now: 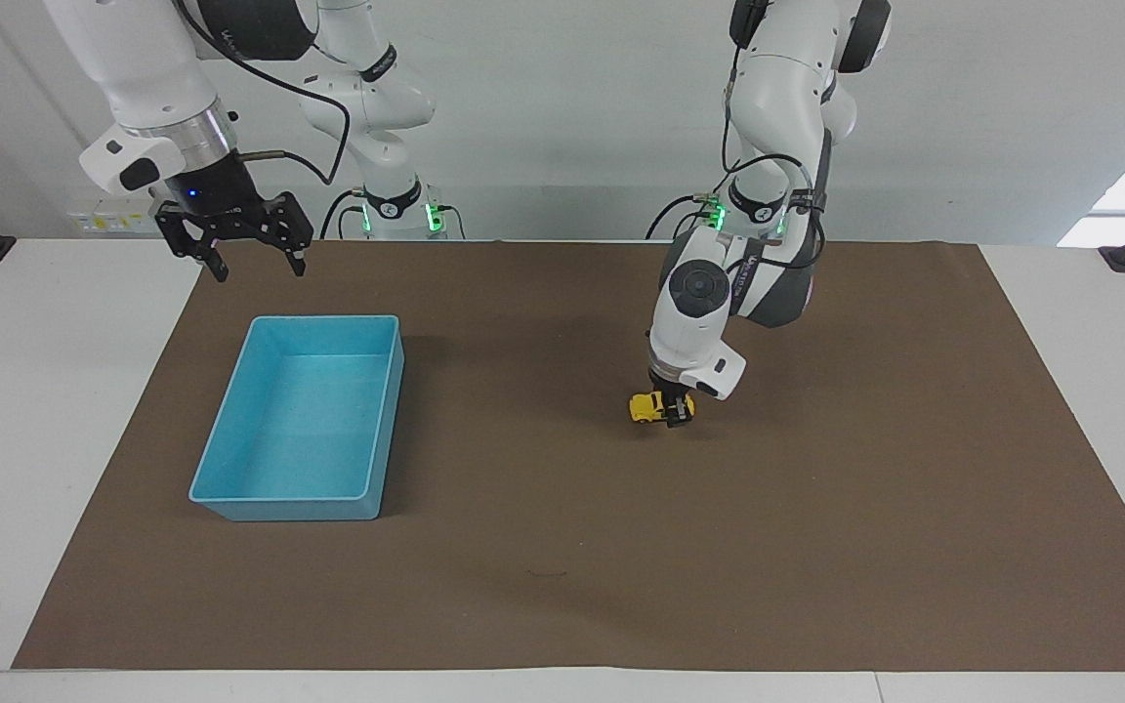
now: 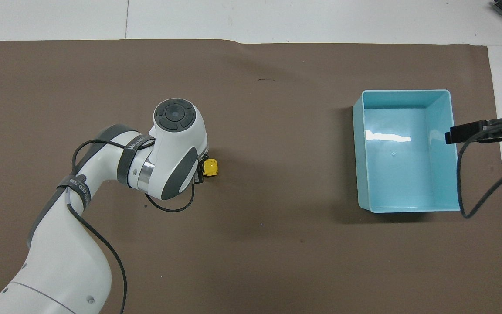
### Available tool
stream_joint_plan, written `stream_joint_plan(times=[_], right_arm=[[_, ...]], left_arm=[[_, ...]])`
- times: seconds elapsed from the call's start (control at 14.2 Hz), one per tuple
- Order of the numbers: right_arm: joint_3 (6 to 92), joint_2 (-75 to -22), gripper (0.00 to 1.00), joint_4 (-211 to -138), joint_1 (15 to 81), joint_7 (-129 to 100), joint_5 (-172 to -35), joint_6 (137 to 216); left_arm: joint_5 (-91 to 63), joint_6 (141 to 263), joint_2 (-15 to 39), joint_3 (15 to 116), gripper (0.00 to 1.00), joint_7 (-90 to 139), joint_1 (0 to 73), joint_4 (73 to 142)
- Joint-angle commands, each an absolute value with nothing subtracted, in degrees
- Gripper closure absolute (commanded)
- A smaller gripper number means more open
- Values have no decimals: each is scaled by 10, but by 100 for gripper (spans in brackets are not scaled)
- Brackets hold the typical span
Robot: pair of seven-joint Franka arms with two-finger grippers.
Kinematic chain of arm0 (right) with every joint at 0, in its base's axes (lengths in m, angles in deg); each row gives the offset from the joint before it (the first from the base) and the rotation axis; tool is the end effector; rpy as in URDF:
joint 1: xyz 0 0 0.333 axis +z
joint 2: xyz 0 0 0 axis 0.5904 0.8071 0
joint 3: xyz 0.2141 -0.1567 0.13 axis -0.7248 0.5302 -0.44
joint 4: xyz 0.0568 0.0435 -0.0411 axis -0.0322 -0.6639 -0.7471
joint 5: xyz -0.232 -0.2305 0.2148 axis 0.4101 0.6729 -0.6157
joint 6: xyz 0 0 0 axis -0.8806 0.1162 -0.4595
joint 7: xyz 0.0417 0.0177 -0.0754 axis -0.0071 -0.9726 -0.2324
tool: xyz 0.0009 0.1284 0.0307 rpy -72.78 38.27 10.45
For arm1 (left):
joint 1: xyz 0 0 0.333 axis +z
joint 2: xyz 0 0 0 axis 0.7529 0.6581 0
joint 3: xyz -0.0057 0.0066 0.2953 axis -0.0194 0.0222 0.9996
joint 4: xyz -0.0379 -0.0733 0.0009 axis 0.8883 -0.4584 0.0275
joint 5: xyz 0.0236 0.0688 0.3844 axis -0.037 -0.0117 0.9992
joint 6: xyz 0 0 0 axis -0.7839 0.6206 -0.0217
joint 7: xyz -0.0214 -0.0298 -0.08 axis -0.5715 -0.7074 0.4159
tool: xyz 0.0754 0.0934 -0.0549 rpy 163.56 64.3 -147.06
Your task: Wind up and store yellow beetle car
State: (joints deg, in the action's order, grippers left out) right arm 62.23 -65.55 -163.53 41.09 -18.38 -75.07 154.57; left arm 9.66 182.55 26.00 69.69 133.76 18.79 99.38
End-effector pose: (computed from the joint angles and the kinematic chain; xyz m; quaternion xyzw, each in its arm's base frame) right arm 0.5557 -0.0060 0.5804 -0.9988 -0.0237 -0.0387 0.0190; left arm 0.5478 -0.3042 0.2694 -0.6647 -0.7447 0.0195 0.0572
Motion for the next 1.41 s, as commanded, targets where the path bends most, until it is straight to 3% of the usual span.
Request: stream_joint_plan(times=[0.0, 1.34], right_arm=[[622, -664, 0, -1640, 407, -197, -763, 1542], [616, -664, 0, -1640, 411, -194, -762, 1541]], left_arm=[[115, 1838, 261, 696, 0, 1312, 217, 999], [110, 1828, 224, 699, 0, 1276, 234, 976]])
